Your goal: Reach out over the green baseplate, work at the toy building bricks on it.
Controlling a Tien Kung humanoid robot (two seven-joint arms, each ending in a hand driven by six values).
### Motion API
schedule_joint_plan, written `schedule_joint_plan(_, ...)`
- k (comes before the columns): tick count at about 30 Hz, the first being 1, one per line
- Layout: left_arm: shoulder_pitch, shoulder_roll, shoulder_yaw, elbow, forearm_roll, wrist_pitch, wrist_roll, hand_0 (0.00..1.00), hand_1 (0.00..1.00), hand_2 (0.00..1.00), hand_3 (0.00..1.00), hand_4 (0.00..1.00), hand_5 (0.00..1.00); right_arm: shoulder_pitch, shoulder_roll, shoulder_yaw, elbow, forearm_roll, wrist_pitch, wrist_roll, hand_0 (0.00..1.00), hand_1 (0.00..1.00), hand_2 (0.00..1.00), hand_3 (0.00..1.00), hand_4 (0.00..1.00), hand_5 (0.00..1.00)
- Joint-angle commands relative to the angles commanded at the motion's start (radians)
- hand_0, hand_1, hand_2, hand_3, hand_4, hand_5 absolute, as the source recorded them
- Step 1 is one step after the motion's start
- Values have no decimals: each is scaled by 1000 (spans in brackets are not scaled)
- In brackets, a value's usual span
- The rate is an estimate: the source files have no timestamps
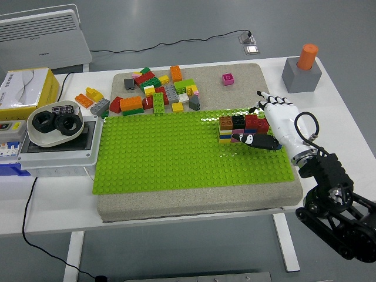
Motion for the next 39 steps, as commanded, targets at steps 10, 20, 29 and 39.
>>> schedule_joint_plan(10,-1,1,-1,0,1,1,-1,703,431,364,490,393,139,15,7,-15,-51,0,4,0,880,917,942,612,998,698)
schedule_joint_plan(20,-2,1,-2,0,5,0,0,703,432,365,490,395,141,22,12,-28,-78,0,5,1,881,915,939,610,998,694)
schedule_joint_plan(29,-2,1,-3,0,5,1,-1,703,432,365,489,396,140,26,13,-34,-93,6,7,3,883,913,937,608,998,693)
schedule_joint_plan(39,-2,1,-3,0,4,1,-1,703,432,364,489,397,142,25,17,-55,-106,23,10,4,881,911,935,605,998,692)
